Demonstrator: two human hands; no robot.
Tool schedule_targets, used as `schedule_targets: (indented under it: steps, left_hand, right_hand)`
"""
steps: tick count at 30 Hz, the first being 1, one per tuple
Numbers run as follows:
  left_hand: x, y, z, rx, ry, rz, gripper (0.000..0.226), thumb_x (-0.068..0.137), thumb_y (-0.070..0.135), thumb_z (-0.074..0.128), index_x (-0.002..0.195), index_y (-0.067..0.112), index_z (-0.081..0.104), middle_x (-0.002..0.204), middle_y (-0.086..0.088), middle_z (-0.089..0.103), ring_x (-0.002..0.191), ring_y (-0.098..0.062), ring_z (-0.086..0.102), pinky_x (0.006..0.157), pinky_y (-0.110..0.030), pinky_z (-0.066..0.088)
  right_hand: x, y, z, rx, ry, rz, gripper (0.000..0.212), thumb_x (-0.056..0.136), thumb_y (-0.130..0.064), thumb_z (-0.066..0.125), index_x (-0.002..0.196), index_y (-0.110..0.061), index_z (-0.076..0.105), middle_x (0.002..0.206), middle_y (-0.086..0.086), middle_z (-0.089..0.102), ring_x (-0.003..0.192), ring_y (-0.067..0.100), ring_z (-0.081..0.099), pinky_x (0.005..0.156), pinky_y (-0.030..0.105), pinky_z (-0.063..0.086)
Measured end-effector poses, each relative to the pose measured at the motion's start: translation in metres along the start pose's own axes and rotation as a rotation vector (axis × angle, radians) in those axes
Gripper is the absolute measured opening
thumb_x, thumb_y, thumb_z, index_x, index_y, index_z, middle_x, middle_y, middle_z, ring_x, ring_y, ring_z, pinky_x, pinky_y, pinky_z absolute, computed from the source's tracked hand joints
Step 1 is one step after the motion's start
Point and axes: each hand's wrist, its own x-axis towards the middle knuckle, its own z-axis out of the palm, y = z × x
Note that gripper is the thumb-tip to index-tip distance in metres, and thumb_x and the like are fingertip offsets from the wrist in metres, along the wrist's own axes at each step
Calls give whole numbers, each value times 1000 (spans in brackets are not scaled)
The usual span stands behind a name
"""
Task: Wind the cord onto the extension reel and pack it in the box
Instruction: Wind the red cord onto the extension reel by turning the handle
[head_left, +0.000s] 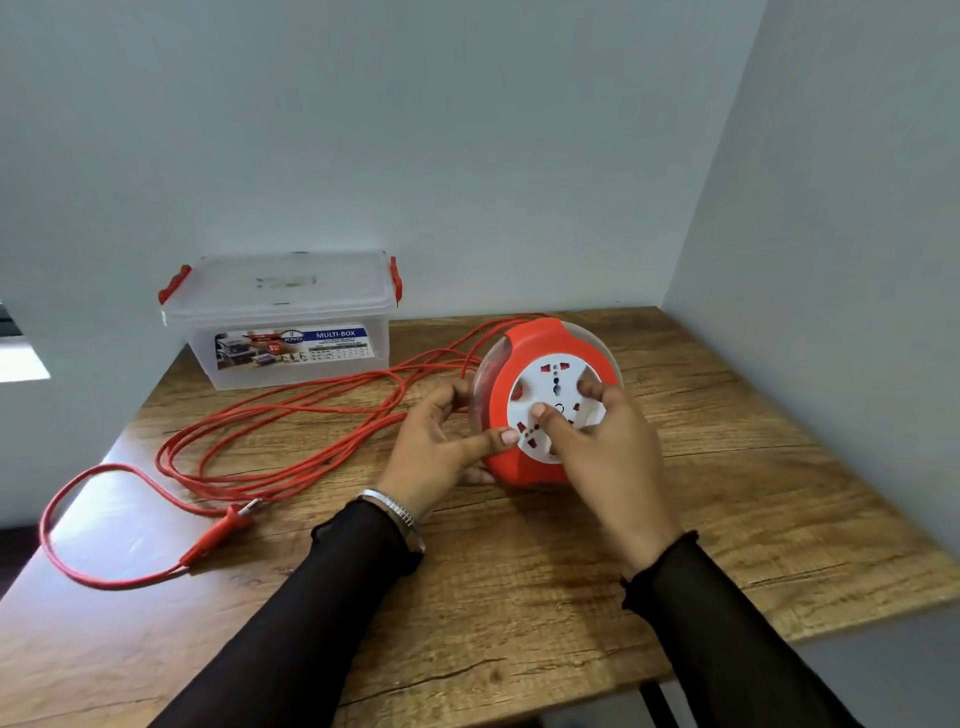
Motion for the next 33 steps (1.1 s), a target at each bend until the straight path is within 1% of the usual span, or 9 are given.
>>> schedule_targets:
  steps: [2, 7, 11, 13, 16, 20, 23, 27, 33]
  left_hand:
    - [0, 0, -1, 15, 6, 6, 49, 71, 2, 79, 113, 7, 54, 116, -2, 62, 69, -26, 68, 49, -33, 59]
    - [-1, 2, 2, 10, -17, 39, 49, 72, 2, 78, 113, 7, 53, 125, 7, 57, 70, -23, 69, 48, -36, 58]
    - [0, 4, -1, 9, -3, 62, 39, 71, 1, 78, 101, 19, 61, 156, 15, 22, 105, -26, 65, 45, -30, 55]
    - [1, 4, -3, 30, -4, 68, 39, 71, 2, 79, 100, 23, 62, 160, 16, 10, 120, -26, 57, 45, -30, 56]
    - [1, 5, -4, 45, -16, 68, 37, 73, 4, 78, 98, 28, 64, 161, 13, 6, 130, -31, 49, 43, -27, 54]
    - [-1, 7, -4, 47, -45, 63, 37, 75, 8, 76, 101, 33, 66, 161, 14, 5, 130, -24, 49, 45, -24, 54]
    - [-2, 6, -4, 65, -43, 56, 41, 75, 11, 77, 107, 34, 66, 161, 14, 5, 127, -24, 52, 45, -25, 54]
    - [-1, 6, -3, 48, -14, 24, 39, 76, 9, 76, 107, 29, 64, 161, 11, 12, 80, -10, 71, 44, -26, 55]
    - [-2, 6, -3, 68, -8, 51, 40, 76, 9, 76, 105, 33, 65, 160, 14, 4, 127, -23, 52, 45, -27, 55]
  right_hand:
    - [-1, 0, 5, 228, -62, 142, 65, 76, -46, 73, 129, -21, 48, 112, -5, 64, 103, 15, 64, 76, 29, 52]
    - [1, -3, 0, 658, -186, 420, 48, 84, -18, 67, 126, -5, 49, 82, 12, 75, 48, 4, 61, 36, 14, 36]
    - [1, -2, -13, 578, -329, 414, 38, 86, -18, 64, 121, -10, 51, 84, 2, 76, 73, 7, 67, 58, 22, 42]
    - [-2, 1, -26, 191, -267, 155, 31, 84, -20, 68, 112, -16, 57, 92, -3, 73, 84, 8, 66, 68, 21, 46]
    - [-2, 10, -45, -611, -24, -675, 33, 74, -9, 66, 105, -21, 63, 113, 5, 63, 94, 24, 59, 74, 34, 45]
    - [20, -6, -60, -1073, -195, -1277, 46, 75, -9, 56, 115, -29, 64, 131, 22, 54, 108, 36, 59, 84, 42, 45]
    - [37, -15, -62, -1359, -239, -1459, 50, 80, -20, 66, 125, -39, 57, 128, 23, 58, 103, 32, 62, 94, 42, 42]
    - [46, -22, -56, -1501, -253, -1542, 49, 86, -24, 55, 130, -45, 48, 123, 18, 61, 101, 27, 63, 90, 39, 47]
    - [51, -17, -48, -1404, -242, -1556, 49, 87, -19, 48, 132, -39, 45, 112, 19, 62, 92, 29, 62, 88, 43, 45]
